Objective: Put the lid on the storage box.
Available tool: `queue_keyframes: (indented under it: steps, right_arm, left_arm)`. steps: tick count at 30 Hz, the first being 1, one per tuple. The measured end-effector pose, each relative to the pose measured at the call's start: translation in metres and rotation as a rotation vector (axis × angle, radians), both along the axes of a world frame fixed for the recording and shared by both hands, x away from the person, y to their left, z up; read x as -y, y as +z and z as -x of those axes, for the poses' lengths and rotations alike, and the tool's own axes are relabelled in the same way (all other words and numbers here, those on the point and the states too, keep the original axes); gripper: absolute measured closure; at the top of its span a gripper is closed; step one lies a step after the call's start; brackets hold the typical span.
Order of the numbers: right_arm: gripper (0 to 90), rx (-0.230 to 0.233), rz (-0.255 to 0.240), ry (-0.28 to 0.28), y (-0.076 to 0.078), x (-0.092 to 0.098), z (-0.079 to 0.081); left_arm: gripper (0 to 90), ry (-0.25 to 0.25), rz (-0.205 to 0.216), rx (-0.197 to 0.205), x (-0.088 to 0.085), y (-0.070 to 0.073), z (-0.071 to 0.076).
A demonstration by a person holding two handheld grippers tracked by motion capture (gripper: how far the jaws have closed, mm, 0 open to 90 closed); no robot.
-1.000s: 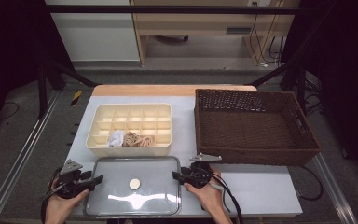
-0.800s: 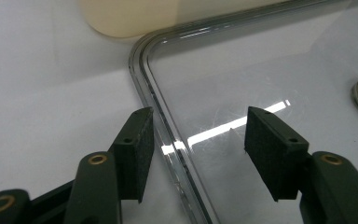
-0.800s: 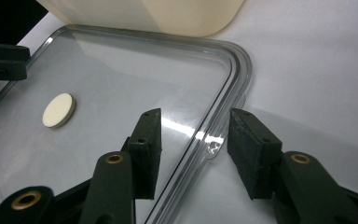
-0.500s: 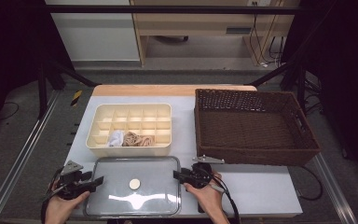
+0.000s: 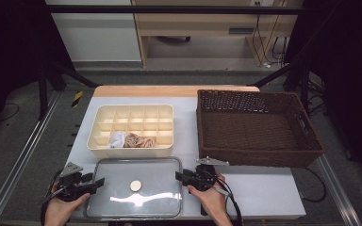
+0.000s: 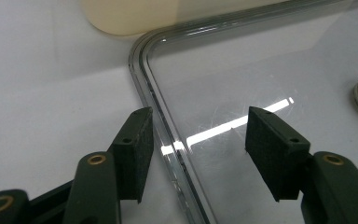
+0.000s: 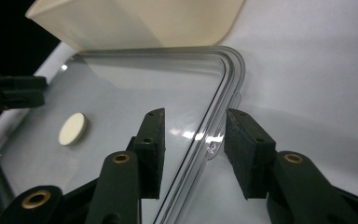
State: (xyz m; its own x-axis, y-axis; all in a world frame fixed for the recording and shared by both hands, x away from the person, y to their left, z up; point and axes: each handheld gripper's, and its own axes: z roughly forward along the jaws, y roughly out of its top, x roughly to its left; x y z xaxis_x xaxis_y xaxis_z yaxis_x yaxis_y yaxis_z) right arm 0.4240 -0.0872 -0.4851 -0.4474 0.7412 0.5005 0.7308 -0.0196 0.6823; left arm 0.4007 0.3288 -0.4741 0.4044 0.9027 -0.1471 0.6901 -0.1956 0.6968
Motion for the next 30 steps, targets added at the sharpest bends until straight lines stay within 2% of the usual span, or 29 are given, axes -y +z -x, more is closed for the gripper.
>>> queue_keyframes:
  steps: [2,5,8,15,24,30]
  right_arm:
    - [59.3,0.01,-0.037,-0.004,0.004,0.002,0.002]
    - [59.4,0.01,-0.059,-0.008,0.007,0.003,0.004]
    - [59.4,0.03,-0.086,-0.008,0.011,0.005,0.006]
    - [59.1,0.103,-0.125,-0.018,0.027,0.002,0.009]
    - [58.4,0.141,-0.18,-0.065,0.028,-0.002,0.005]
    - [58.3,0.158,-0.18,-0.081,0.028,-0.005,0.0]
  left_arm:
    - [41.1,0.003,0.012,0.0,-0.001,0.0,0.0]
    - [41.0,0.005,0.026,-0.001,-0.002,0.0,0.0]
    - [40.9,0.007,0.042,-0.005,-0.004,0.0,0.001]
    - [40.7,0.012,0.087,-0.013,-0.009,-0.001,0.002]
    - [40.2,0.014,0.112,-0.01,-0.012,-0.002,0.003]
    - [38.7,0.013,0.116,-0.009,-0.013,-0.002,0.003]
